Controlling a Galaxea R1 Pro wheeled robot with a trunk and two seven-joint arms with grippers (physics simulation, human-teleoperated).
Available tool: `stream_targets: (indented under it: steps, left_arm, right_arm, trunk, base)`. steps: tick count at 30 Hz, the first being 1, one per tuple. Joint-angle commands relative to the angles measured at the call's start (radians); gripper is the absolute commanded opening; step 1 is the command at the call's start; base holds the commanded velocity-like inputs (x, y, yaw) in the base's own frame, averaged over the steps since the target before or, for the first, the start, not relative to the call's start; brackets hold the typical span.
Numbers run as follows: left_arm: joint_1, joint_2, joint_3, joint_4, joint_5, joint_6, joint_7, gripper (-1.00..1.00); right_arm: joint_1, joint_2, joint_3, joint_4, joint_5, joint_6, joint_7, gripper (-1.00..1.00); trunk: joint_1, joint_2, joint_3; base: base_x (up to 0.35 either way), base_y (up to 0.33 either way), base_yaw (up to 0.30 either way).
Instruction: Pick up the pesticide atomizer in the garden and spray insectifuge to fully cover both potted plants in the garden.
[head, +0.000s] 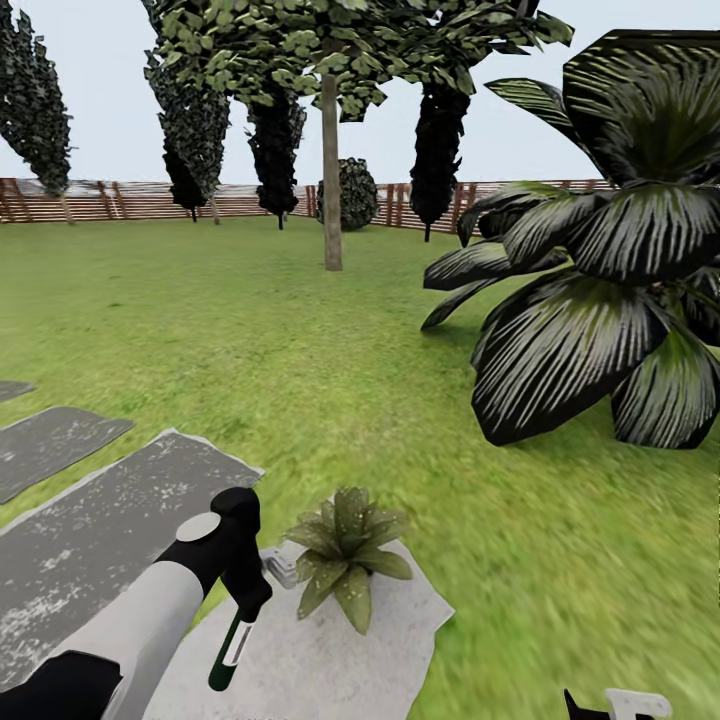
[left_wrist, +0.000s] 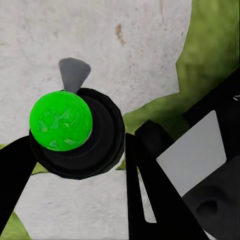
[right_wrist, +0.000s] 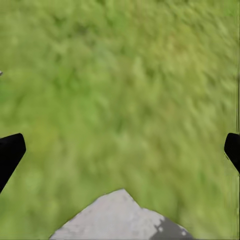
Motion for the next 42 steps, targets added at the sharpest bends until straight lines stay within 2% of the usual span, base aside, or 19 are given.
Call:
stream_targets:
  steps: [1, 14, 22, 36, 42]
  left_arm:
    - [-0.001, 0.0, -0.001, -0.001, -0.009, 0.01, -0.01, -1.0]
    - [-0.001, 0.0, 0.002, -0.001, -0.013, 0.01, -0.009, -1.0]
    - [-0.001, 0.001, 0.002, -0.001, -0.012, 0.01, -0.009, -1.0]
    - [0.001, 0.0, 0.002, -0.001, -0.011, 0.01, -0.009, -1.0]
    - [0.009, 0.002, 0.003, -0.001, -0.011, 0.011, -0.008, -1.0]
  right_arm:
    - [-0.001, 0.0, -0.009, 0.0, 0.002, -0.003, 0.008, 1.0]
    - [-0.001, 0.0, -0.009, 0.0, 0.002, -0.003, 0.009, 1.0]
    - [-0.001, 0.0, -0.009, 0.0, 0.002, -0.004, 0.009, 1.0]
    - [-0.001, 0.0, -0.009, 0.0, 0.002, -0.004, 0.009, 1.0]
    - [-0.001, 0.0, -0.009, 0.0, 0.002, -0.004, 0.009, 1.0]
  trunk:
    - [0.0, 0.0, -0.001]
    - [0.0, 0.0, -0.001]
    - [0.0, 0.0, -0.001]
    - [0.0, 0.0, -0.001]
    - [0.0, 0.0, -0.001]
  base:
    - [0.0, -0.269, 0.014]
    - [0.011, -0.273, 0.023]
    - [0.058, -0.274, 0.265]
    - [-0.155, -0.252, 0.277]
    - [0.086, -0.246, 0.268]
